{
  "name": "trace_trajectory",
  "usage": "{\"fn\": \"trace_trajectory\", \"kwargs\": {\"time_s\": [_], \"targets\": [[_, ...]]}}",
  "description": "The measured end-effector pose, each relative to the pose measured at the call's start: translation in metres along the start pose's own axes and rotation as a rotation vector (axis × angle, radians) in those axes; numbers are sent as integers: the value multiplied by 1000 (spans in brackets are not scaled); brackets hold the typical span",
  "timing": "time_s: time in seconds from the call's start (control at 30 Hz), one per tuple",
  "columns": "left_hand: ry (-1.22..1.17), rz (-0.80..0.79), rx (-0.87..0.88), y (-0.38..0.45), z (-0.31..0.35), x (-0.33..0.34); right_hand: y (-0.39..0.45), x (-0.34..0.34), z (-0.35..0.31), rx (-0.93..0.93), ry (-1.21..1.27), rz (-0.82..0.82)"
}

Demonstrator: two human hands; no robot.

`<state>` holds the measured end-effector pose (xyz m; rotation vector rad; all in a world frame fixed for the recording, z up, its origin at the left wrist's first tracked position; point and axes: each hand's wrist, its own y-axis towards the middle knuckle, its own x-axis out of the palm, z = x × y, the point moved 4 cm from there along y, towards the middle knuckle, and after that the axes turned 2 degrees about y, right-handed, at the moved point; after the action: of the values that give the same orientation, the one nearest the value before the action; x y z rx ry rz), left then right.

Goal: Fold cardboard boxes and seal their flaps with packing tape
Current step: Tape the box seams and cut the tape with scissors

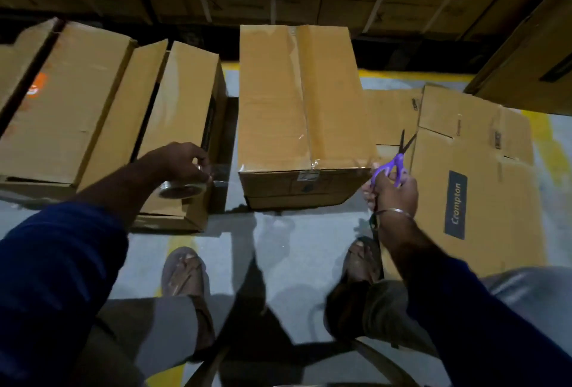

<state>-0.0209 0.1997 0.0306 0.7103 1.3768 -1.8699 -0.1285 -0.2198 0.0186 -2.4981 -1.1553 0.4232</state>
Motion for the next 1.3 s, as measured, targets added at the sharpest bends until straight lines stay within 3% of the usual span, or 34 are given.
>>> {"fn": "trace_trajectory", "kwargs": {"time_s": [0.07,0.13,0.23,0.33,0.73,1.3], "targets": [[4,6,20,-4,0,-2,-47,21,18,37,6,-76],[10,-2,19,-7,1,-3,-98,50,37,191,-12,-272],[17,0,16,-9,3,-5,-161,86,64,481,-276,-656],[-17,-15,6,-10,3,-5,-188,109,85,623,-438,-852],[-85,-69,-8,2,2,-2,-163,197,83,661,-392,-902],[-84,-106,-79,9,11,3,-143,200,104,484,-353,-846]]}}
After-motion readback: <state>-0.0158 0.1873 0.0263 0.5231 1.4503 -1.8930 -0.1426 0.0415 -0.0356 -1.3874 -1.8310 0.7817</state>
